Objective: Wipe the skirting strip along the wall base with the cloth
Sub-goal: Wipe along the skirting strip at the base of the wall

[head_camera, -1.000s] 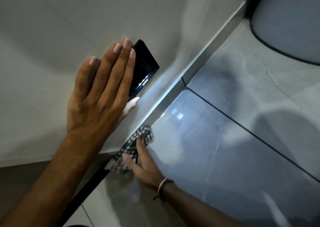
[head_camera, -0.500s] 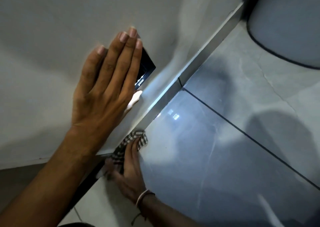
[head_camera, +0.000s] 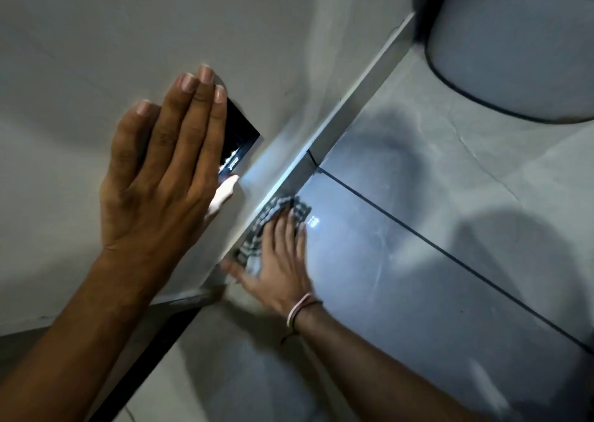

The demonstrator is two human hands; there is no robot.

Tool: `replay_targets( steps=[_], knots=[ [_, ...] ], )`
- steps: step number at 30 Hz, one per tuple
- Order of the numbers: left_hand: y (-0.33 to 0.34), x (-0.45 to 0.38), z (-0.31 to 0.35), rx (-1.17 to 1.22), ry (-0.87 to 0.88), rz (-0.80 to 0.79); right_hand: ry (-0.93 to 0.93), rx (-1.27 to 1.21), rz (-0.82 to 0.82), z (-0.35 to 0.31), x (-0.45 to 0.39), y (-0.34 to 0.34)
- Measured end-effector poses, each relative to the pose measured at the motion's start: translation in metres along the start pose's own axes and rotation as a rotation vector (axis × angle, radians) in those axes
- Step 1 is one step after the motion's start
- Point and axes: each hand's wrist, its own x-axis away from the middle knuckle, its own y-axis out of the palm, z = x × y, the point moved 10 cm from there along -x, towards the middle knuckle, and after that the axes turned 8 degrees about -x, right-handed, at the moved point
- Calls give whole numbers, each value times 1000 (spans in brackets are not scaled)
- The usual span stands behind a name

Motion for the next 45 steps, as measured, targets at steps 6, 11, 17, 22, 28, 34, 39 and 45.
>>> replay_targets(
  steps=[6,11,17,22,28,34,39,45],
  knots=[
    [-2,1,-5,-60,-3,8,-91,8,-82,-26,37,47],
    [-9,1,0,-122,11,20,57,141,195,21,-46,-68],
    [-11,-3,1,-172,10,32,44,-93,135,22,-45,-61],
    [-4,-3,-3,-198,25,-2,97,-627,-70,-46,32,35],
    [-12,-12,-4,-180,60,-81,613,-1090,333,-9,-32,-53],
    [-16,-24,5,3,141,-227,877,-1416,374,6,-11,-92],
    [-45,-51,-5,346,49,-530,873,-1784,132,23,85,-208],
    [-116,-109,12,1606,-1171,-1241,828,-1855,-108,-22,122,-426]
  ],
)
